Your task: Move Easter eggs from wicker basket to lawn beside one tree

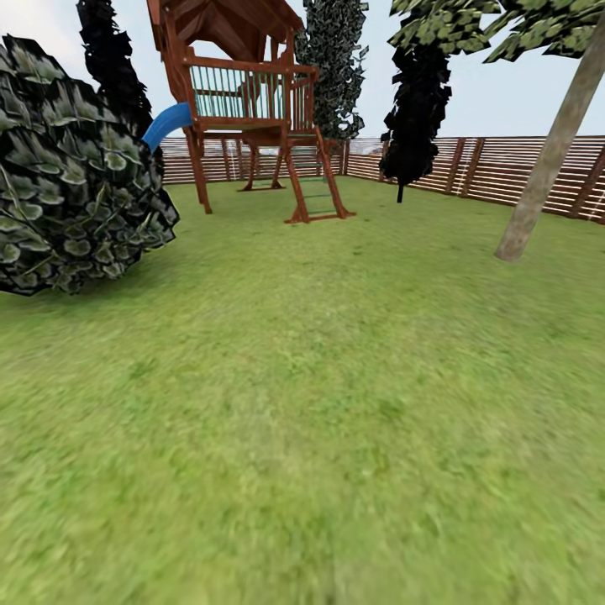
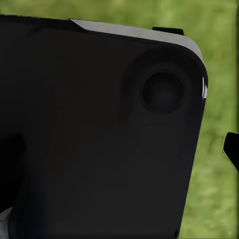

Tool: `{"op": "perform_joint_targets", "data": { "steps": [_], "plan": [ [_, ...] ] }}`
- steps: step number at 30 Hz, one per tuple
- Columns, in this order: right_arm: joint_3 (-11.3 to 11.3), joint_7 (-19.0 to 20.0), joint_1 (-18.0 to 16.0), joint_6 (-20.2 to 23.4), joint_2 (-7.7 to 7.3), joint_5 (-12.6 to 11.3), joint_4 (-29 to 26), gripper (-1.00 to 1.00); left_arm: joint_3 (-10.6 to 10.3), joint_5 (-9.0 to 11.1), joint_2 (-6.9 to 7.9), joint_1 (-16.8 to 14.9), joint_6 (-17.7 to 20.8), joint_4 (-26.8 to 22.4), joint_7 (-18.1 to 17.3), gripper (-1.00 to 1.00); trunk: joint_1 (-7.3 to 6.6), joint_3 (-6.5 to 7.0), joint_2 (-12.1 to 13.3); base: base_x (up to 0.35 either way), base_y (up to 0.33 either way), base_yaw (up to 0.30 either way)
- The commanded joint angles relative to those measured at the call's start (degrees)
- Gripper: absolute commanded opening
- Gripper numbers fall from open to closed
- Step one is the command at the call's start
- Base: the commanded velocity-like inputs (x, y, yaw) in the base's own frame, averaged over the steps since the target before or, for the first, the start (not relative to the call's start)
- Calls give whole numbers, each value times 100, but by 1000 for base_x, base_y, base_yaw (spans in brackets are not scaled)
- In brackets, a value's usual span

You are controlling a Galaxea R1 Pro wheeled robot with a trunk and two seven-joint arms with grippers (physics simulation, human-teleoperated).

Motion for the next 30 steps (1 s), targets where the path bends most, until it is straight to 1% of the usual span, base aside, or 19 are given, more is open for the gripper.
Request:
{"op": "perform_joint_targets", "data": {
  "steps": [1,30],
  "plan": [
    [5,7,-3,-19,-2,32,4,100,4,8,0,0,-3,-3,1,100,3,-4,-2,320,0,0],
    [1,7,-3,-19,-2,32,3,100,8,7,0,0,-3,-4,1,100,3,-4,-2,320,0,0]
  ]
}}
